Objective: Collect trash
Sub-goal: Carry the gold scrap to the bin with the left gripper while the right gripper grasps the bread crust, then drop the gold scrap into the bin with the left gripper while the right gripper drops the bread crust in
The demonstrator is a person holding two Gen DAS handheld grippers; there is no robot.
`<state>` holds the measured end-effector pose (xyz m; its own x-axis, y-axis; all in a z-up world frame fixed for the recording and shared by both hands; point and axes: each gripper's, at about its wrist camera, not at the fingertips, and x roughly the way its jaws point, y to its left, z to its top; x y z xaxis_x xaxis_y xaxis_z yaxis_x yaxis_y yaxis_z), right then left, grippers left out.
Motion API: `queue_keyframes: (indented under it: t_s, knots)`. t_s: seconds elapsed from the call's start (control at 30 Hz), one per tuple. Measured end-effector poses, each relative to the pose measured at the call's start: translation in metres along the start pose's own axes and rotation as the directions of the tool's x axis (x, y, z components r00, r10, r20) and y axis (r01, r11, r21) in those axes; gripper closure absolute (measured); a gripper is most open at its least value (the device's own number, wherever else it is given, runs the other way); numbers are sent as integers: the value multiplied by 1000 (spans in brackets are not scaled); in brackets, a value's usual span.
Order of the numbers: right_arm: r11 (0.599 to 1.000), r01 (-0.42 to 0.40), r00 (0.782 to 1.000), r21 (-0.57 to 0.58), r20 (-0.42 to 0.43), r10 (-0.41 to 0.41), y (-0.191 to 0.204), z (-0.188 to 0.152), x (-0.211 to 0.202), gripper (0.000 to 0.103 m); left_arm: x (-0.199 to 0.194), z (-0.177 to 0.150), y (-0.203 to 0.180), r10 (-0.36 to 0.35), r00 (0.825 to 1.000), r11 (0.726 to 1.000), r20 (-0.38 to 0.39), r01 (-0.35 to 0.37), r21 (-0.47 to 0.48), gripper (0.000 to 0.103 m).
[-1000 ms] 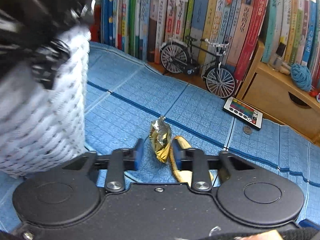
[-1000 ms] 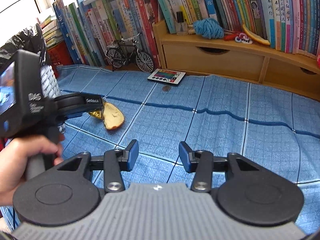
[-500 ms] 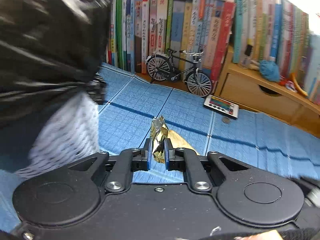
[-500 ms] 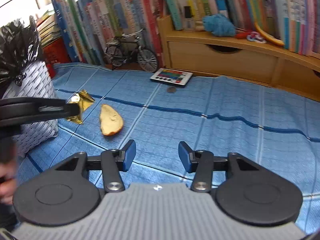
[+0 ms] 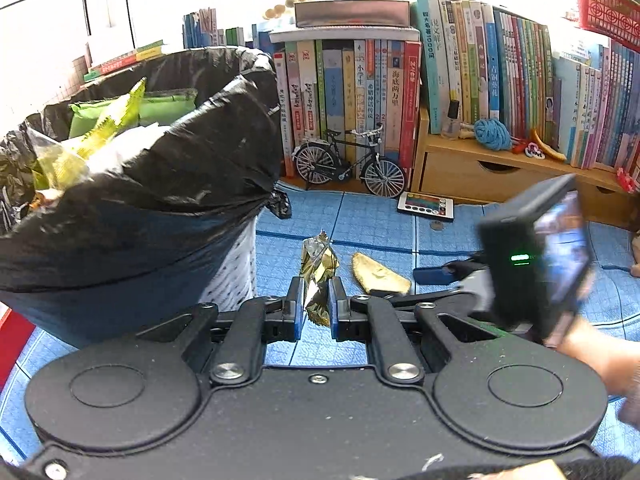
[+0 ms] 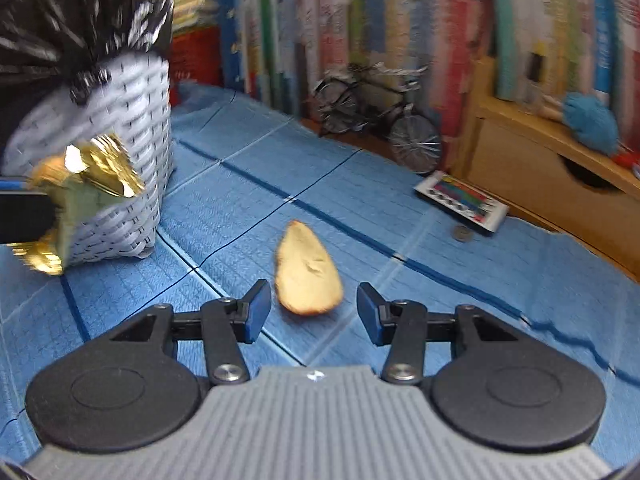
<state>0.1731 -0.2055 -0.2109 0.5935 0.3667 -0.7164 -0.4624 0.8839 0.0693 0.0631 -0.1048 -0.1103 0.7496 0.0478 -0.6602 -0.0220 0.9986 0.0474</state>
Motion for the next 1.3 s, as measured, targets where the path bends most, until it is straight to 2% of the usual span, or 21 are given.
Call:
queue_keyframes:
  t_s: [0.13,0.17,0.43,0.8,1.03,1.3]
  knots:
    - [1000,11,998,0,-62,-11,7,4,22,44,-4,2,1,4,1000,1000,31,-4,0,92]
    - [1000,14,998,5,-60,-14,7,5,22,58,-6,2,2,3,999,1000,38,-3,0,92]
    - [996,45,999,77,-32,-43,7,9,-17,59,-29,8,6,-22,997,1000,72,23,-10,92]
    - [975,115,988,190,80,-133,18,26,-122,59,-101,44,23,-80,985,997,154,81,1,92]
    - [965,89,977,246,167,-133,44,49,-180,59,-134,73,62,-85,985,996,150,89,-22,92]
    - [979,31,966,202,246,-82,94,81,-205,59,-139,86,117,-54,988,995,145,64,-71,91]
